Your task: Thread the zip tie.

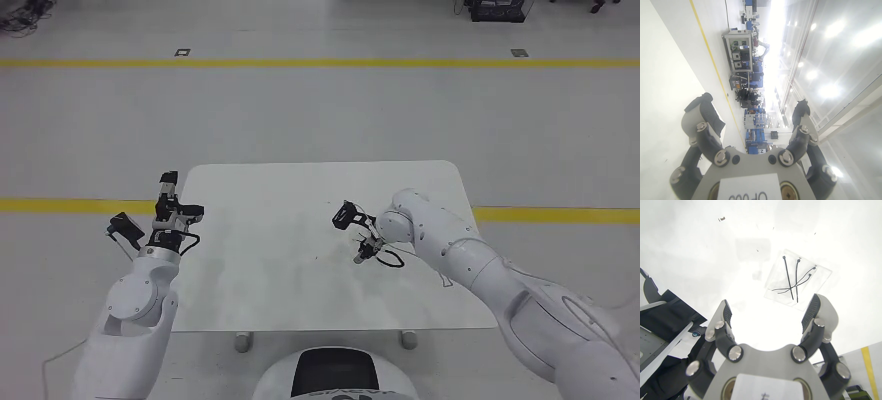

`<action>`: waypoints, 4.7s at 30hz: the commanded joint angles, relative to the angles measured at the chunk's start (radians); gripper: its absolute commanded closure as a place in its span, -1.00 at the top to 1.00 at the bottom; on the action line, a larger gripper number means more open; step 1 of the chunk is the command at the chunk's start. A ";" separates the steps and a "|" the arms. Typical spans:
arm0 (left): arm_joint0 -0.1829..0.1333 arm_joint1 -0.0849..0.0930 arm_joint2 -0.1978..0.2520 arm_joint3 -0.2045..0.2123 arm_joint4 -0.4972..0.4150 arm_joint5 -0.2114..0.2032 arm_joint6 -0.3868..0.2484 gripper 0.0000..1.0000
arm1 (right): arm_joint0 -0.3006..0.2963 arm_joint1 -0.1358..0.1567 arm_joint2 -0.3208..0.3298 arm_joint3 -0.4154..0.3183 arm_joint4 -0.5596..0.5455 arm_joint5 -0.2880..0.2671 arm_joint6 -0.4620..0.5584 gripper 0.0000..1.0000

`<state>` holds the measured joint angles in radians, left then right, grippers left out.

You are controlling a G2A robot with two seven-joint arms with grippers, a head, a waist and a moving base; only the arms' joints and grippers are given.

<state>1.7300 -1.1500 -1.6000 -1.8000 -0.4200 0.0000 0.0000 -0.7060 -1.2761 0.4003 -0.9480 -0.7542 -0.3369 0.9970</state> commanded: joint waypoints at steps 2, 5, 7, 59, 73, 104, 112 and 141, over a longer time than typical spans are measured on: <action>0.000 0.000 0.000 0.000 0.000 0.000 0.000 1.00 | -0.005 0.003 0.011 0.008 -0.017 -0.002 -0.029 1.00; 0.000 0.000 0.000 0.000 0.000 0.000 0.000 1.00 | -0.005 0.005 0.024 0.011 -0.029 0.005 -0.033 1.00; 0.000 0.000 0.000 0.000 0.000 0.000 0.000 1.00 | -0.006 0.007 0.032 0.010 -0.035 0.009 -0.037 0.26; 0.000 0.000 0.000 0.000 0.000 0.000 0.000 1.00 | -0.024 -0.066 -0.003 0.152 -0.148 -0.003 -0.148 -1.00; 0.000 0.000 0.000 0.000 0.000 0.000 0.000 1.00 | 0.008 -0.078 -0.091 0.178 -0.075 -0.003 -0.165 -1.00; 0.000 0.000 0.000 0.000 0.000 0.000 0.000 1.00 | 0.049 -0.060 -0.230 0.114 0.058 -0.003 -0.125 -1.00; 0.000 0.000 0.000 0.000 0.000 0.000 0.000 1.00 | 0.047 -0.054 -0.230 0.103 0.057 -0.003 -0.114 -1.00; 0.000 0.000 0.000 0.000 0.000 0.000 0.000 1.00 | 0.048 -0.115 -0.230 0.259 -0.011 -0.003 -0.230 -0.82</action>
<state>1.7300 -1.1500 -1.6000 -1.8000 -0.4200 0.0000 0.0000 -0.6574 -1.3882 0.1700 -0.6966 -0.7622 -0.3400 0.7704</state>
